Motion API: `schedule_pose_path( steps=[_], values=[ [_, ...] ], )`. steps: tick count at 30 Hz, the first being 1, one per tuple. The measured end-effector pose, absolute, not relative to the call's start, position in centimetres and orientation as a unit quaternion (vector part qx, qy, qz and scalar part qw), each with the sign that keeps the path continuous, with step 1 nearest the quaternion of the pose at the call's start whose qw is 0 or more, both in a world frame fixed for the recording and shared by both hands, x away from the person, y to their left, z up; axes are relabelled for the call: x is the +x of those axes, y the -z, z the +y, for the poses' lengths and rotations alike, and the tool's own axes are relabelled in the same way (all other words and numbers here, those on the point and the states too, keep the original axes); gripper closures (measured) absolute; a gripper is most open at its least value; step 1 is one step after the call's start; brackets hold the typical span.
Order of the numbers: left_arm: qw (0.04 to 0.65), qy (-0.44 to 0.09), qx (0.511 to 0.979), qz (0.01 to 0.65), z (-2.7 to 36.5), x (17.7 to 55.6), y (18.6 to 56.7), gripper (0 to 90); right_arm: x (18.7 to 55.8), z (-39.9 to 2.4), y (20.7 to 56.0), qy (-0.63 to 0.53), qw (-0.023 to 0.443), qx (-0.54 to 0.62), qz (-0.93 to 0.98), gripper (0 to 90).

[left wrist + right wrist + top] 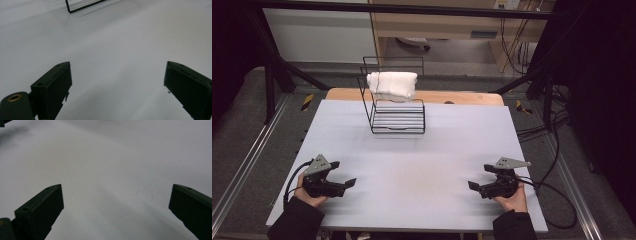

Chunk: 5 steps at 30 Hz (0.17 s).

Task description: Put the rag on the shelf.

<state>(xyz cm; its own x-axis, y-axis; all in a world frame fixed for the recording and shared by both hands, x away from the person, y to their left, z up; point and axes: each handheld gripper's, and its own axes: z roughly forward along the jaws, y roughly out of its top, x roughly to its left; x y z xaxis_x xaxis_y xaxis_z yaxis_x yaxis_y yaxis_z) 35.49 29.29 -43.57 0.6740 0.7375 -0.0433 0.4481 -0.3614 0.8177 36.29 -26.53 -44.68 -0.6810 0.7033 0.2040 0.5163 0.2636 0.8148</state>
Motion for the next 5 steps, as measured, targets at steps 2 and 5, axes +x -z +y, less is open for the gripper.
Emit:
schedule_pose_path(
  steps=[2,5],
  values=[
    [0.428,-0.167,0.809,0.366,29.27,35.52,43.67,7.8,36.28,-26.50,44.72,-0.467,0.099,0.387,0.789,0.4],
    [0.424,-0.171,0.812,0.364,29.26,35.51,43.73,7.7,36.25,-26.47,44.74,-0.467,0.098,0.386,0.790,0.4]
  ],
)
